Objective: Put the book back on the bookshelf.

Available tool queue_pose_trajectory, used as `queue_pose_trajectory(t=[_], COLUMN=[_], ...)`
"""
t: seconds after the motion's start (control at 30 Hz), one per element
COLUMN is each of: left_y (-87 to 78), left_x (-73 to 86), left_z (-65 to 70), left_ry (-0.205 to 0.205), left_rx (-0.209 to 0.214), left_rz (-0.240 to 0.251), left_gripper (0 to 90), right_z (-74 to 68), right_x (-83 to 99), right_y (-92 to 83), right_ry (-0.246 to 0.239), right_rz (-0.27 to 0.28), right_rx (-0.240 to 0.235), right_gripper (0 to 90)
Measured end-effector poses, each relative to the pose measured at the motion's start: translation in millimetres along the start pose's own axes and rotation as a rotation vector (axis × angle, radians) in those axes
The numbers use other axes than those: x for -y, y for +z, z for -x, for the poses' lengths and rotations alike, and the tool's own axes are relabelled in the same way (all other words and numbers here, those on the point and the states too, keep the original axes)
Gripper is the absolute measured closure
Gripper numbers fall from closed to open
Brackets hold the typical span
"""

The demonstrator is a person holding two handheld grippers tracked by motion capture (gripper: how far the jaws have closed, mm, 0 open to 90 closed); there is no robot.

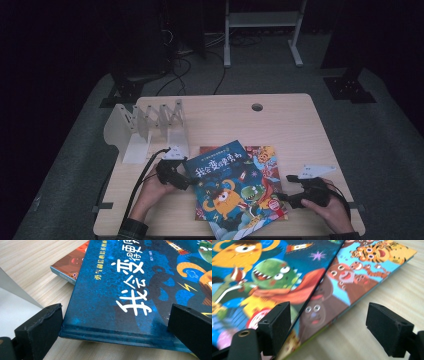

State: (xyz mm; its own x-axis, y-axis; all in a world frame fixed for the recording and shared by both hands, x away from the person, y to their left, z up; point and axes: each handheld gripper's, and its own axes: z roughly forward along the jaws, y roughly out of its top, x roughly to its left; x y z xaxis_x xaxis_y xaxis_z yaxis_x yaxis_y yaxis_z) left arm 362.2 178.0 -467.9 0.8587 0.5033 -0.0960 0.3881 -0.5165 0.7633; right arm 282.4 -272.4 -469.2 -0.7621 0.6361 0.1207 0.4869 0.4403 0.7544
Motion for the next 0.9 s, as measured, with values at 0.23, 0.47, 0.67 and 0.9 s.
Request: queue_pose_trajectory(t=[0.23,0.47,0.67,0.9], left_y=[0.1,0.1,0.2,-1.4], left_x=[-0.2,-0.3,-0.5,-0.7], left_z=[0.1,-0.1,-0.4,1.2], left_ry=[-0.001,-0.001,-0.001,-0.003], left_rx=[-0.001,0.0,0.003,0.008], left_rz=[-0.001,-0.003,-0.004,-0.018], left_gripper=[0.0,0.0,0.0,0.0], right_z=[-11.0,-19.7,-23.7,-16.7], right_x=[16.3,29.0,34.9,32.1], right_y=[-15.3,-26.3,-26.9,-25.6], right_ry=[-0.005,-0.015,-0.016,-0.006], right_rz=[0.008,0.017,0.006,0.009], right_rx=[-0.008,-0.02,0.012,0.028], right_gripper=[18.9,18.0,17.1,13.5])
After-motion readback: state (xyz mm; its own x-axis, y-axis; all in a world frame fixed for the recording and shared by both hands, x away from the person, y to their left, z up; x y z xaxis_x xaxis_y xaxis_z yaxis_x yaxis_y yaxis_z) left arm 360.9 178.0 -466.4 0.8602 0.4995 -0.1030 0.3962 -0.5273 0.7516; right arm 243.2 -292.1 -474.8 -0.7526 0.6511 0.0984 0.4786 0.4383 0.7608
